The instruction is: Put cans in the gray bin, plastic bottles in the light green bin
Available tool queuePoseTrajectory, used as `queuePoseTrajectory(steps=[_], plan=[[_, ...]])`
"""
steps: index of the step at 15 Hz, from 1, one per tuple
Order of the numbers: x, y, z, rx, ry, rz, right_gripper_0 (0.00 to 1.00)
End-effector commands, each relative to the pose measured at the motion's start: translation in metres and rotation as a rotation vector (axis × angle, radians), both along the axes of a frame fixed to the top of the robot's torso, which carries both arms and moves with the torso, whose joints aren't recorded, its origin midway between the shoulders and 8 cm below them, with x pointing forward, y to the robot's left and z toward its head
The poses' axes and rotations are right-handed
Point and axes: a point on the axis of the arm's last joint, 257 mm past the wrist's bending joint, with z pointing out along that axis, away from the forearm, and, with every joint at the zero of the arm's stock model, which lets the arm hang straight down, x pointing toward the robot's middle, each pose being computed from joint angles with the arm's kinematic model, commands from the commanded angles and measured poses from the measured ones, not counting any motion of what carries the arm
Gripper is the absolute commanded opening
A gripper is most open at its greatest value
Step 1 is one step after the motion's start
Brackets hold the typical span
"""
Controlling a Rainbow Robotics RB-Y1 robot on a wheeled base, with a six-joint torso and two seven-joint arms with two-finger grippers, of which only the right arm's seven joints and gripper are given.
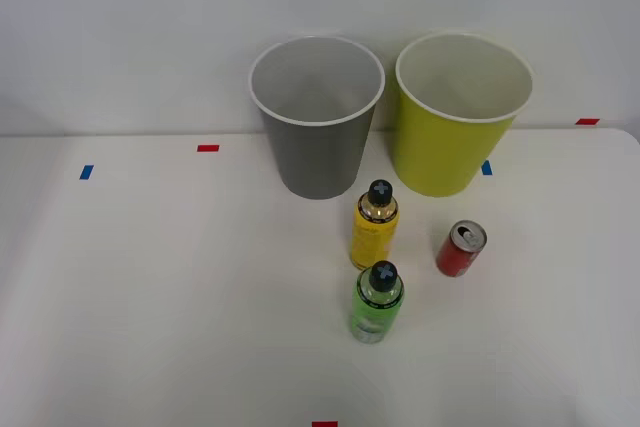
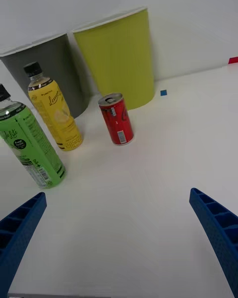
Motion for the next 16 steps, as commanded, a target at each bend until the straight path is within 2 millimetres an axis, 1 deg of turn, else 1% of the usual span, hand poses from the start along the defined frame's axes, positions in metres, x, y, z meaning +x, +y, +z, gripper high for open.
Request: queuePoseTrajectory(steps=[1, 3, 8, 10, 13, 14, 16], plan=[[-0.009, 0.0, 0.005, 0.028, -0.009, 0.025, 1.0], [-0.01, 0.0, 0.011, 0.036, -0.019, 0.047, 1.0], [-0.011, 0.001, 0.012, 0.046, -0.013, 0.061, 1.0], [-0.012, 0.006, 0.009, 0.041, -0.009, 0.073, 1.0], [-0.011, 0.019, 0.005, 0.051, -0.005, 0.09, 1.0], [-0.011, 0.021, 0.005, 0.052, -0.008, 0.09, 1.0], [-0.011, 0.018, 0.006, 0.035, -0.009, 0.09, 1.0]])
